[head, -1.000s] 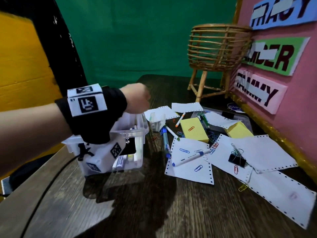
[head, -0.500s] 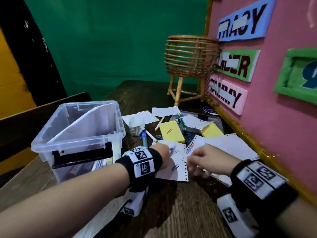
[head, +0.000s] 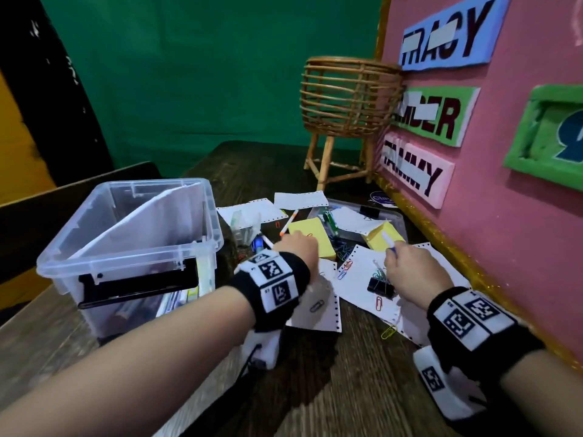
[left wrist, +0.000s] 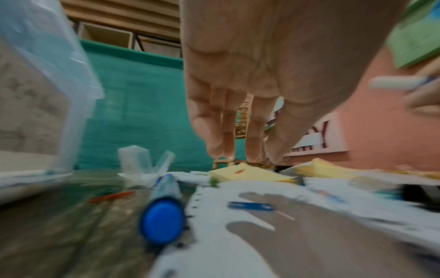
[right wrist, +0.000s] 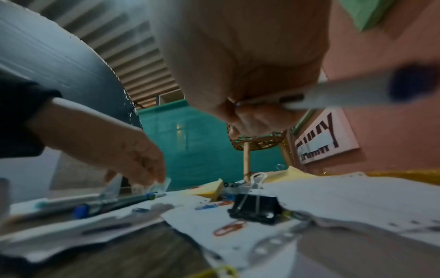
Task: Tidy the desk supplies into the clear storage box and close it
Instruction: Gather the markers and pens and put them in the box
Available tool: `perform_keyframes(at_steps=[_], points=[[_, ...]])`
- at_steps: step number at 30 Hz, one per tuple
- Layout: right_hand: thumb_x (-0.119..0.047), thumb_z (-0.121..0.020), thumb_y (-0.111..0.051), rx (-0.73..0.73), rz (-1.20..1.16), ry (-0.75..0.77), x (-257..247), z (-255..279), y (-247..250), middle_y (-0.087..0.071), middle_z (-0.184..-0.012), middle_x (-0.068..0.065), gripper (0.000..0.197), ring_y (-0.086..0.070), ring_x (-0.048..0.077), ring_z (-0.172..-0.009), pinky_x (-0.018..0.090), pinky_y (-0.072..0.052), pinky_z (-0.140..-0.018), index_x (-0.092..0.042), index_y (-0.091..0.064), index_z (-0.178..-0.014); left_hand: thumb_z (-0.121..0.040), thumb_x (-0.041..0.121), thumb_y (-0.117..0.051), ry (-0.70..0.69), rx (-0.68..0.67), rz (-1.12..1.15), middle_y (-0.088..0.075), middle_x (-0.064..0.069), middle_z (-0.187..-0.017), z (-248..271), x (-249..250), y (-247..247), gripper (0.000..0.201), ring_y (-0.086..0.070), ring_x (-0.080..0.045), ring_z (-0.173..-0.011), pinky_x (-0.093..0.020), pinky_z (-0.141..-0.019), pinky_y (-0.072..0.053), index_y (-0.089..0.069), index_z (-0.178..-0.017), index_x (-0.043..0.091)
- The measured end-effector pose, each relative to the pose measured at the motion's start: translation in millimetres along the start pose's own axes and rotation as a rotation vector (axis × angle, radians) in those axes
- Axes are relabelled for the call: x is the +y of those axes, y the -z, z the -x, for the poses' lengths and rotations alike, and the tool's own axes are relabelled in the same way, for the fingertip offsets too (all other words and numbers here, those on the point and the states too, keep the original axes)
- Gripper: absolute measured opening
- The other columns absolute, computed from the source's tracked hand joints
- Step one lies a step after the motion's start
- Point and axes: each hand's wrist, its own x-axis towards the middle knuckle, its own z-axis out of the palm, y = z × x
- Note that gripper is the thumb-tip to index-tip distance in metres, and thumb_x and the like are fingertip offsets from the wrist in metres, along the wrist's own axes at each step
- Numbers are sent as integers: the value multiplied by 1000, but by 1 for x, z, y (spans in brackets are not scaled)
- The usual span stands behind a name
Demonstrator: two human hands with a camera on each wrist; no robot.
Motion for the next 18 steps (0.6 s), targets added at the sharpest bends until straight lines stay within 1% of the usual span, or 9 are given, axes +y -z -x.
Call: perform_keyframes(at_steps=[3, 4, 6, 7, 10, 12, 13, 15, 18], points=[[-24, -97, -34, 24, 97, -20, 11, -1, 1, -63, -100, 21, 28, -60, 37, -92, 34, -38, -68, -3, -53, -100, -86, 24, -62, 188, -60, -50, -51, -16, -127, -19, -23, -6, 48, -51, -32, -119, -38, -94, -47, -52, -126, 0], [-24, -96, -35, 24, 113, -34, 13, 0, 1, -63, -96, 19, 26, -59, 36, -89, 33, -38, -66, -4, -51, -99, -84, 23, -63, 248, -92, -40, -56, -16, -121, -26, -31, -11, 46, -55, -33, -116, -39, -93, -49, -55, -123, 0], [-24, -94, -36, 31, 109, -81, 15, 0, 2, -57, -88, 15, 23, -54, 33, -80, 31, -37, -64, -4, -46, -96, -67, 19, -72, 315, -160, -15, -65, -15, -98, -45, -45, -24, 45, -64, -35, -99, -44, -85, -54, -65, -108, 1], [-24, -93, -36, 37, 89, -99, 15, 0, 3, -54, -86, 14, 22, -53, 33, -79, 32, -38, -64, -3, -43, -95, -64, 15, -73, 329, -189, -5, -67, -14, -94, -55, -50, -29, 42, -65, -37, -94, -47, -82, -55, -68, -104, 1], [-16, -94, -35, 65, 39, -113, 14, -4, 3, -57, -100, 20, 17, -58, 39, -95, 39, -44, -74, -1, -41, -96, -82, 15, -65, 310, -110, 21, -64, -16, -111, -42, -44, -21, 37, -62, -36, -107, -42, -90, -53, -61, -115, -1], [-9, -92, -37, 74, 68, -104, 13, -5, 4, -58, -109, 23, 23, -58, 38, -98, 37, -42, -72, 2, -41, -113, -88, 16, -58, 344, -25, 19, -53, -16, -116, -38, -41, -22, 42, -56, -33, -115, -39, -92, -49, -47, -126, 3], [-5, -91, -37, 73, 92, -94, 13, -6, 4, -59, -105, 21, 30, -58, 37, -93, 36, -39, -67, 0, -38, -121, -90, 15, -55, 393, 10, 30, -46, -17, -121, -38, -39, -21, 43, -53, -33, -116, -38, -93, -47, -40, -129, 6], [0, -88, -39, 90, 100, -62, 12, -6, 2, -56, -86, 15, 46, -54, 33, -74, 32, -36, -59, -7, -29, -132, -93, 11, -44, 436, 89, 66, -39, -20, -126, -43, -37, -19, 37, -51, -35, -115, -39, -93, -46, -37, -129, 7], [1, -85, -47, 162, 55, 2, 10, -7, -3, -48, -69, 5, 59, -48, 27, -59, 30, -35, -50, -16, -22, -137, -95, 6, -34, 367, 137, 54, -40, -19, -125, -49, -33, -16, 32, -54, -37, -112, -42, -93, -46, -41, -126, 4]])
